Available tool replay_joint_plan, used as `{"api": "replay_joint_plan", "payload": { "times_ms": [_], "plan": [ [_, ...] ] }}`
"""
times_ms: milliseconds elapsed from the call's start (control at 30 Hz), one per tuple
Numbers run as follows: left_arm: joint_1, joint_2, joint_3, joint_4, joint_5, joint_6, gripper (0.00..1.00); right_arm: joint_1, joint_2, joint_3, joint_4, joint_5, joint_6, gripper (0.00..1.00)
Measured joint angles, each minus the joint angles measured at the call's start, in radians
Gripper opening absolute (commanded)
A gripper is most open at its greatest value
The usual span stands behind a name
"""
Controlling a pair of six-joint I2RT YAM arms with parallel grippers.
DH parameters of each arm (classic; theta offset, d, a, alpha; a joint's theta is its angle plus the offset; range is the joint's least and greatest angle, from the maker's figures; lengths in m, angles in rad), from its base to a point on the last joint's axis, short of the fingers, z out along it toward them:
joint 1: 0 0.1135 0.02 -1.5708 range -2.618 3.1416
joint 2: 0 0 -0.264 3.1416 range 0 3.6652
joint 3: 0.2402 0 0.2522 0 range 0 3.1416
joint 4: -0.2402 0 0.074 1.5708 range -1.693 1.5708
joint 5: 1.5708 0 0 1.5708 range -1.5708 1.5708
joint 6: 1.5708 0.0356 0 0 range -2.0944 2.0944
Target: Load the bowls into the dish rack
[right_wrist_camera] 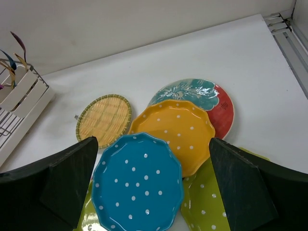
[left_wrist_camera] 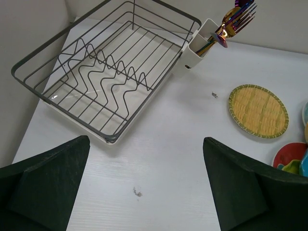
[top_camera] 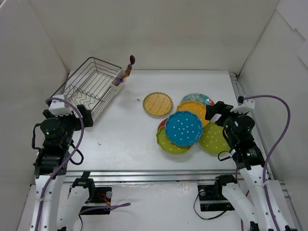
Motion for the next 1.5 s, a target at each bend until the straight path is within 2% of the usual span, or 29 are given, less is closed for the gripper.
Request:
{"api": "replay_joint_plan", "payload": {
  "times_ms": [167, 267, 300, 400, 467, 667, 967, 1267, 1500],
  "plan": [
    [0.000, 0.000, 0.000, 0.000, 0.016, 0.000, 1.00, 0.000, -0.007, 0.000, -0.002, 0.021, 0.000, 0.98],
    [0.000, 0.000, 0.000, 0.000, 0.026, 0.001, 0.99, 0.000, 0.003, 0.008, -0.023, 0.023, 0.000, 0.88],
    [0.000, 0.000, 0.000, 0.000, 0.029, 0.001, 0.99, 0.000, 0.016, 0.018, -0.040, 0.023, 0.001, 0.80],
    [0.000, 0.000, 0.000, 0.000, 0.038, 0.004, 0.99, 0.000, 0.066, 0.038, -0.084, 0.024, 0.016, 0.67],
    [0.000, 0.000, 0.000, 0.000, 0.045, 0.005, 0.99, 0.000, 0.092, 0.039, -0.119, 0.026, 0.042, 0.63],
    [0.000, -0.001, 0.000, 0.000, 0.068, 0.006, 0.99, -0.005, 0.185, 0.023, -0.190, 0.008, 0.117, 0.61],
    [0.000, 0.001, 0.000, 0.000, 0.098, 0.006, 0.99, -0.100, 0.350, -0.106, -0.186, -0.145, 0.180, 0.59],
    [0.000, 0.013, 0.000, 0.000, 0.115, 0.006, 0.99, -0.159, 0.418, -0.235, -0.010, -0.352, 0.203, 0.60],
    [0.000, 0.032, 0.000, 0.000, 0.135, 0.006, 0.99, -0.191, 0.470, -0.286, 0.116, -0.455, 0.215, 0.59]
  ]
}}
